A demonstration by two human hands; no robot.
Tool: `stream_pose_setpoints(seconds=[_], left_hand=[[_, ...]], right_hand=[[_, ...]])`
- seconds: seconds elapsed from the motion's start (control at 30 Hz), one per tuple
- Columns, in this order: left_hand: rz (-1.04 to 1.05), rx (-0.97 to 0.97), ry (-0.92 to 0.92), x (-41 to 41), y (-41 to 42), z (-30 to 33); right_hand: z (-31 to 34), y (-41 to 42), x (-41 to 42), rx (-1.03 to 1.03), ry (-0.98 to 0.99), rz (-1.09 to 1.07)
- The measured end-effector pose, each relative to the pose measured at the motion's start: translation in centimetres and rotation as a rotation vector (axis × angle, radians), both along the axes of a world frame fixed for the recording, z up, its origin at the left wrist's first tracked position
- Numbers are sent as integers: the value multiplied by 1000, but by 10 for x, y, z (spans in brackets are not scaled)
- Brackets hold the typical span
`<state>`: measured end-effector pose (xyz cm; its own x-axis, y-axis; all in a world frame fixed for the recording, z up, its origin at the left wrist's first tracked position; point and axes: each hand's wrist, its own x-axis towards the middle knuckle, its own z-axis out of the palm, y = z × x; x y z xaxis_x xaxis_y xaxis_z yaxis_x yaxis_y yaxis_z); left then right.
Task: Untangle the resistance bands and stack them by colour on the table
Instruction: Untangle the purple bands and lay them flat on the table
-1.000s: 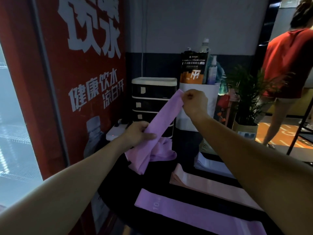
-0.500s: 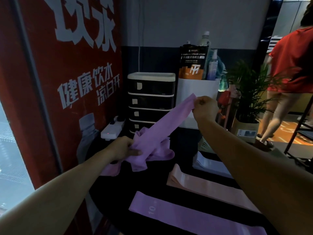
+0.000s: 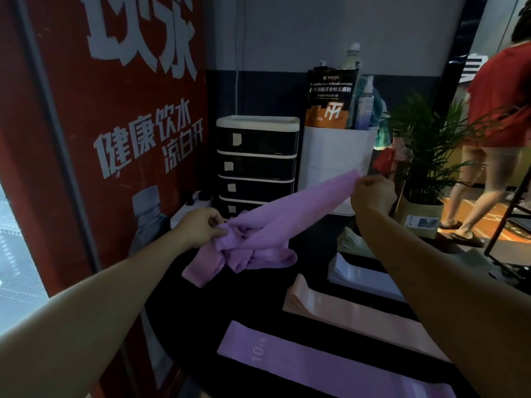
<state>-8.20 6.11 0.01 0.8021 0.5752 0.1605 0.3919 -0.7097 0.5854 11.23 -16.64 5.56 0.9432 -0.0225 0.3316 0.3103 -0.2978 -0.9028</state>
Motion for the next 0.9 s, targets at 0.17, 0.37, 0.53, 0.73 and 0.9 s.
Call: stream_pose_setpoints(seconds=[0.17,0.37,0.53,0.73,0.9], left_hand=[[4,-11,-111,10,-14,10],[-121,106,-77,27,-38,30],[-224,224,-49,28,-52,41],[-313,154,-112,21,-53,45],[-324,145,-187,16,-48,46]], right_hand=[[-7,-3,-1,-49,12,2],[-17,17,-17,-288,-156,274],[-26,32,-34,-308,-118,577],[-37,45,-54,-392,27,1015],[-40,48,-53,-419,-131,991]])
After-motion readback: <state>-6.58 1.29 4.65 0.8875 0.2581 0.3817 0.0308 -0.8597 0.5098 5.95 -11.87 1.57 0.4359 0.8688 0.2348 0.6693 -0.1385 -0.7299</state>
